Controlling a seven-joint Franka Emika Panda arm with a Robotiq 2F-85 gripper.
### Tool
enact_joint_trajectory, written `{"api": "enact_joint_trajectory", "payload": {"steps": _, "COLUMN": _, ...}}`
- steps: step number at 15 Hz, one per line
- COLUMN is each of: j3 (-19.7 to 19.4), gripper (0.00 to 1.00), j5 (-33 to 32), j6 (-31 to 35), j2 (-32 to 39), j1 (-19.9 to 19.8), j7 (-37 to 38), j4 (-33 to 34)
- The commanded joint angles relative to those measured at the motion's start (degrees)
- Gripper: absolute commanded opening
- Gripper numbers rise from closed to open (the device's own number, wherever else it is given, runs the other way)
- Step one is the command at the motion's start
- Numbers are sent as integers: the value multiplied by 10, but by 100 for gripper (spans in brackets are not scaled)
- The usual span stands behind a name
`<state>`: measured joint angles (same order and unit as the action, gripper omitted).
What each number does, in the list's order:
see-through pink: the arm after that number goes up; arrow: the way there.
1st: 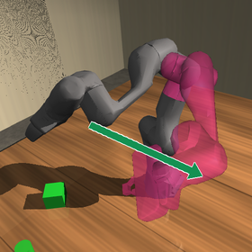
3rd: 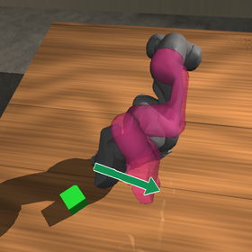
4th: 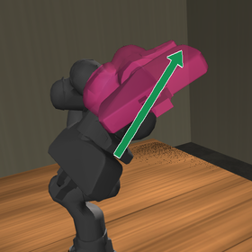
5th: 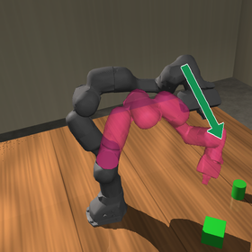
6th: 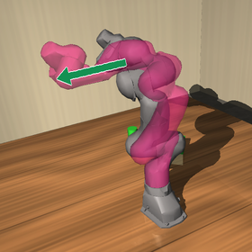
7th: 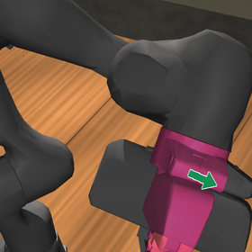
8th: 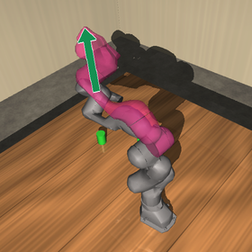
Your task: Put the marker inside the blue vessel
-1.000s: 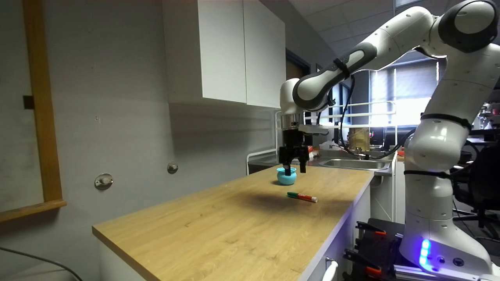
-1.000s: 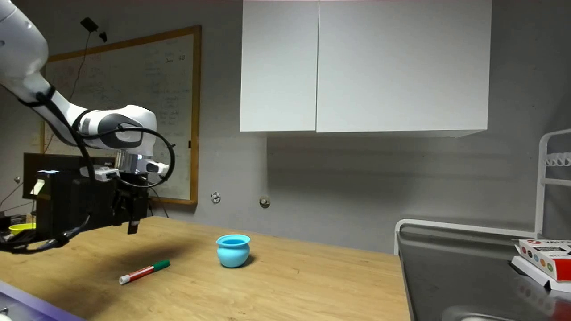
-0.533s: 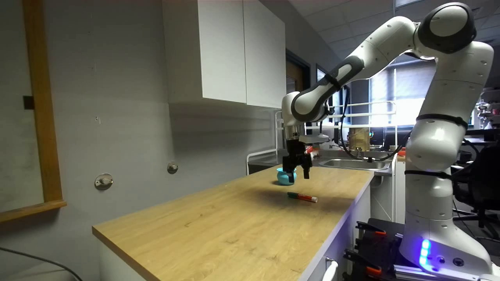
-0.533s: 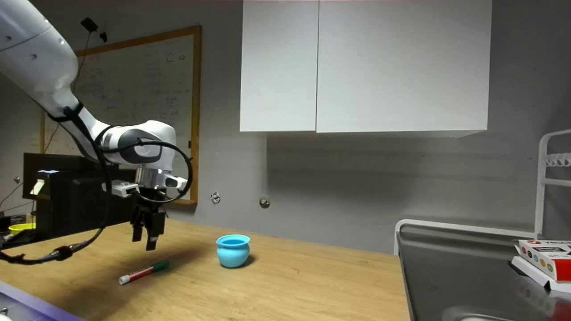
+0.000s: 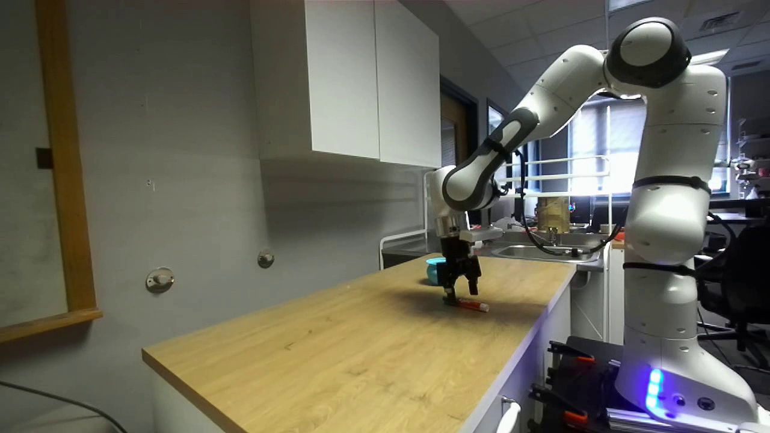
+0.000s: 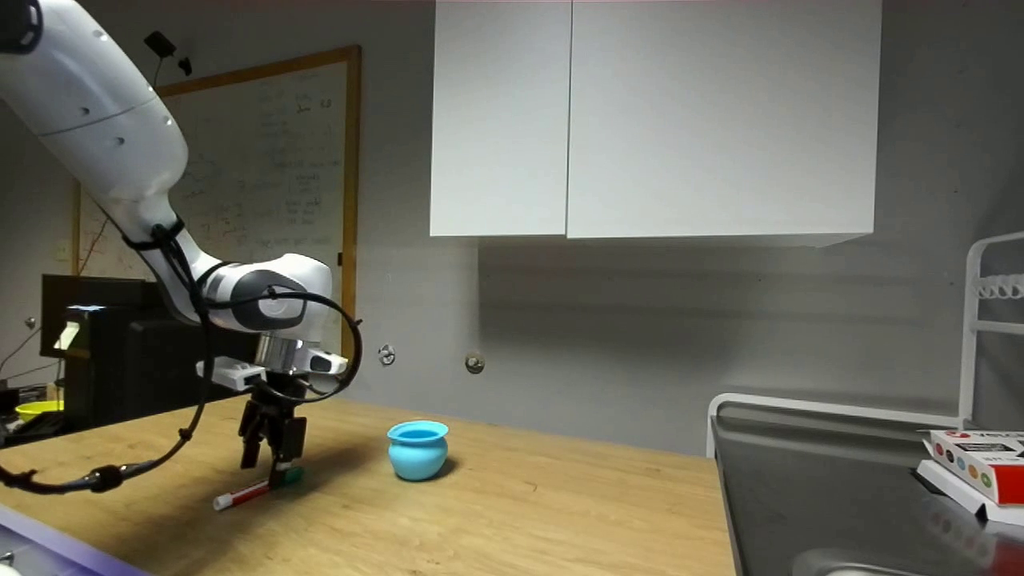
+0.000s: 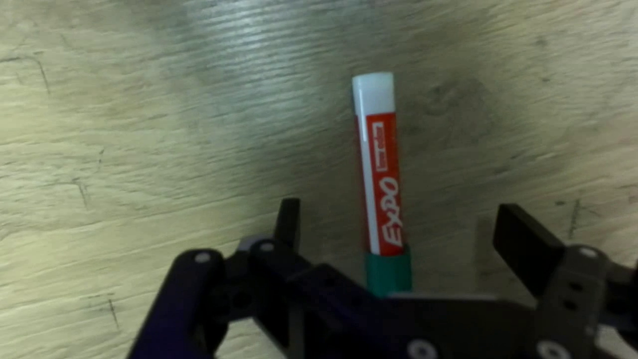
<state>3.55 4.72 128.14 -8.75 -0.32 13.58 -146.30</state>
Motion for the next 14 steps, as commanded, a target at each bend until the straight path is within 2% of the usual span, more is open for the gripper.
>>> {"api": "enact_joint_trajectory", "payload": {"steps": 1, "j3": 1, "gripper": 100, "j5": -28, "j6": 7, "j2": 42, "j1": 7, "j7": 1, "j4": 12}}
{"api": "enact_joint_trajectory", "payload": {"steps": 2, "j3": 1, "gripper": 75, "j5": -37, "j6": 12, "j2": 47, "j1": 8, "j7": 5, "j4": 11}}
{"api": "enact_joint_trajectory", "payload": {"steps": 4, "j3": 0, "gripper": 67, "j5": -51, "j6": 15, "j2": 55, "j1": 10, "j7": 9, "j4": 11}}
{"api": "enact_joint_trajectory", "payload": {"steps": 12, "j3": 2, "gripper": 5, "j5": -80, "j6": -10, "j2": 44, "j1": 14, "j7": 16, "j4": 32}}
{"api": "enact_joint_trajectory", "payload": {"steps": 13, "j3": 2, "gripper": 0, "j5": -82, "j6": -15, "j2": 41, "j1": 15, "j7": 17, "j4": 35}}
{"api": "enact_joint_trajectory", "payload": {"steps": 14, "j3": 3, "gripper": 0, "j5": -84, "j6": -20, "j2": 39, "j1": 16, "j7": 18, "j4": 38}}
